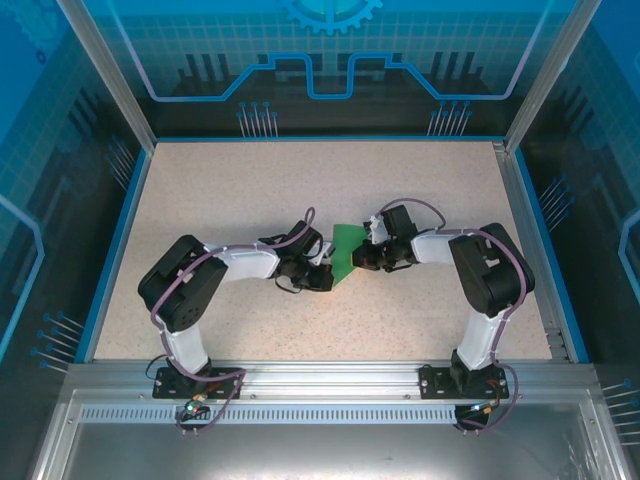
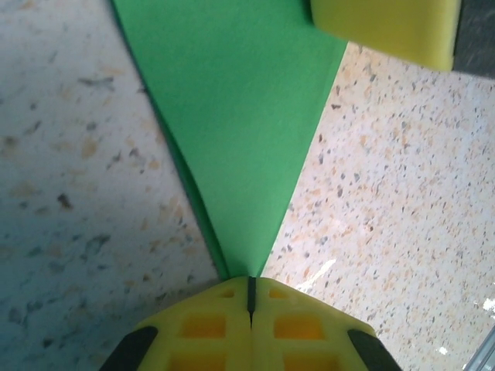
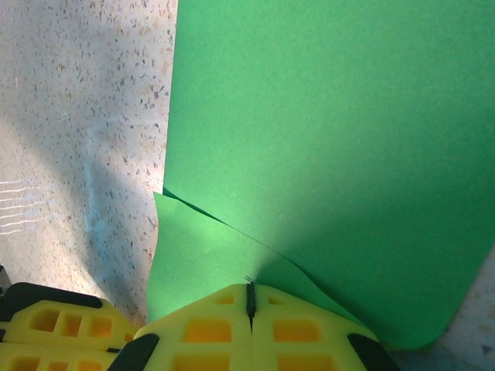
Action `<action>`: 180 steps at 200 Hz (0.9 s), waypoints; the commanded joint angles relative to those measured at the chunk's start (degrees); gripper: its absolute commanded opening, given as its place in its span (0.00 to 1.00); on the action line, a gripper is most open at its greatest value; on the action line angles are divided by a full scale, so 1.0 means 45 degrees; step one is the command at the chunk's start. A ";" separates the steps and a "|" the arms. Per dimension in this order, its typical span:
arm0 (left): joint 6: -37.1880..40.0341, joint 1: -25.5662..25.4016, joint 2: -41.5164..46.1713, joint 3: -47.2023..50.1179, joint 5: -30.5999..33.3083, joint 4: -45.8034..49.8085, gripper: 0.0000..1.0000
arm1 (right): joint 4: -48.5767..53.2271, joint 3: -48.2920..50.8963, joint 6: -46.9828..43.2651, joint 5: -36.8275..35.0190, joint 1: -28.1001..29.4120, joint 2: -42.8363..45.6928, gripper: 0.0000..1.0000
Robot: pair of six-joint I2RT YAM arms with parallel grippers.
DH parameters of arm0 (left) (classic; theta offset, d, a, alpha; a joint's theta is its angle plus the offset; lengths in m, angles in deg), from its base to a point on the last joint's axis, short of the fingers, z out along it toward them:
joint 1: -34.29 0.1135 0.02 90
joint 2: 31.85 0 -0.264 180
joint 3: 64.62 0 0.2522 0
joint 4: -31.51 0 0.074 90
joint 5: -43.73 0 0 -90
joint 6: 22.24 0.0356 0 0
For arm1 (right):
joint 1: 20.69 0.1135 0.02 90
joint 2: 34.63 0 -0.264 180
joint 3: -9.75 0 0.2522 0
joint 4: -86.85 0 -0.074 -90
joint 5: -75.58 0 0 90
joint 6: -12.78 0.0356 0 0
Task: Fold a paper plane with a square sheet of paper (pick it up from the middle)
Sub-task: Third fold the triangle at the center of the table.
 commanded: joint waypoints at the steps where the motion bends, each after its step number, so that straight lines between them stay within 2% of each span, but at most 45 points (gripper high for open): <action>1: 0.0109 0.0042 0.0011 0.0842 -0.0095 0.2478 0.04 | 0.1164 0.0143 -0.0414 -0.1109 -0.0280 -0.0732 0.00; 36: 0.0027 0.0053 0.0740 0.0692 -0.0240 0.2716 0.04 | 0.1150 0.0144 -0.0492 -0.0877 -0.0226 -0.0698 0.00; 94: -0.0761 0.0043 0.1299 -0.0998 -0.0186 0.1951 0.05 | 0.0949 0.0124 -0.0454 -0.0385 -0.0055 -0.0582 0.00; 180: -0.0274 0.0043 -0.1557 -0.2995 -0.0476 0.1568 0.04 | 0.0804 0.0124 -0.0286 0.0079 0.0150 -0.0219 0.00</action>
